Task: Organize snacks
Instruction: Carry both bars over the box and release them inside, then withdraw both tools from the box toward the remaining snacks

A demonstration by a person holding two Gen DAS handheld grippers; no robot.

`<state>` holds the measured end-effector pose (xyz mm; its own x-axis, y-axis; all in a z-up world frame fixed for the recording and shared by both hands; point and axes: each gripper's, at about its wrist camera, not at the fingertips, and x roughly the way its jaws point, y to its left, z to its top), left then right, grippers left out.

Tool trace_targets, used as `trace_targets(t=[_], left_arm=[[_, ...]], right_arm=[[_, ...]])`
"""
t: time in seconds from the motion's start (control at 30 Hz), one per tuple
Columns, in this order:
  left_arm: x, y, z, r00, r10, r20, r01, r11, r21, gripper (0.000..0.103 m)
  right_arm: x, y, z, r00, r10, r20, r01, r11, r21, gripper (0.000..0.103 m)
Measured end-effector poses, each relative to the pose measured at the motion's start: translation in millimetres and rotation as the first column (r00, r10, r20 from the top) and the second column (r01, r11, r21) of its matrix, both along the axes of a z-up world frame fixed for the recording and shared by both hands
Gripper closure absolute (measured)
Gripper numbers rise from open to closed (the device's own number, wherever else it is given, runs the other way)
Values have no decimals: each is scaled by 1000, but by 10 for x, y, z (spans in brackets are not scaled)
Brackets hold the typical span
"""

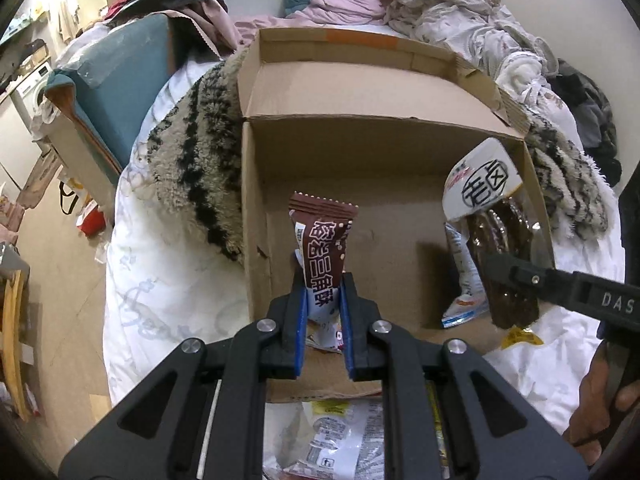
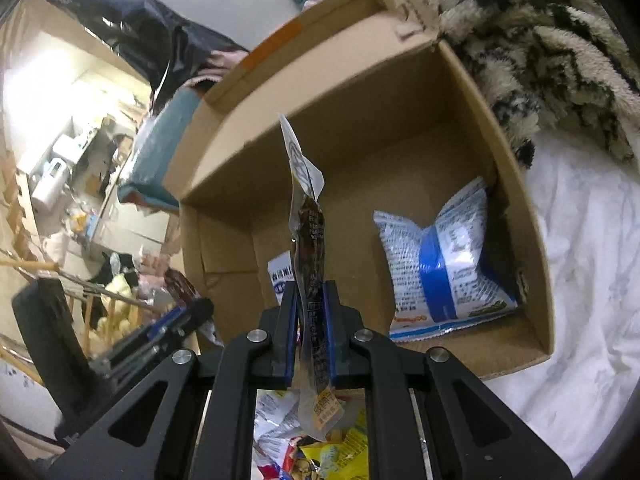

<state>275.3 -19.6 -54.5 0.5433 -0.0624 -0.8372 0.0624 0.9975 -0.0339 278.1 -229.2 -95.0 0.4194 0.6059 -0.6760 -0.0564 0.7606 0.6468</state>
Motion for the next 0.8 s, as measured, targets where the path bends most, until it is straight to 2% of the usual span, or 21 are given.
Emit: trace_targets(t=[0.27,0.53,0.57,0.6,0.63,0.67,0.7,0.73,0.8], left_arm=[[-8,41,-12,1000,14,1,-14,1000,-3,89],[-47,-17,41,999,-14,30,13,1000,12,87],[-52,-31,52,999,-18,34,18,1000,17,80],[-60,-42,65,999,-18,40,17,1000,25,64],[-70,-46,80,999,-19,47,18,1000,26,54],[-84,-44,101,998,-22,58,21,1000,18,37],[-99,-38,124,997,-23,71,22,1000,3,23],[-104,-41,137,997,-22,76,22,1000,0,18],[-112,-54,156,997,-28,77,29,1000,-7,16]], right_arm=[[35,105,12,1000,27,-6,-27,999,-19,90],[43,90,21,1000,22,2,-22,999,-25,85],[41,95,25,1000,22,5,-22,999,-32,80],[43,95,26,1000,23,5,-23,999,-33,75],[47,100,26,1000,19,-2,-19,999,-34,56],[48,89,31,1000,2,-5,-3,999,-33,33],[37,74,40,1000,-17,2,17,999,-32,26],[28,51,54,999,-36,15,37,999,-39,22],[43,40,67,999,-36,16,37,998,-50,22]])
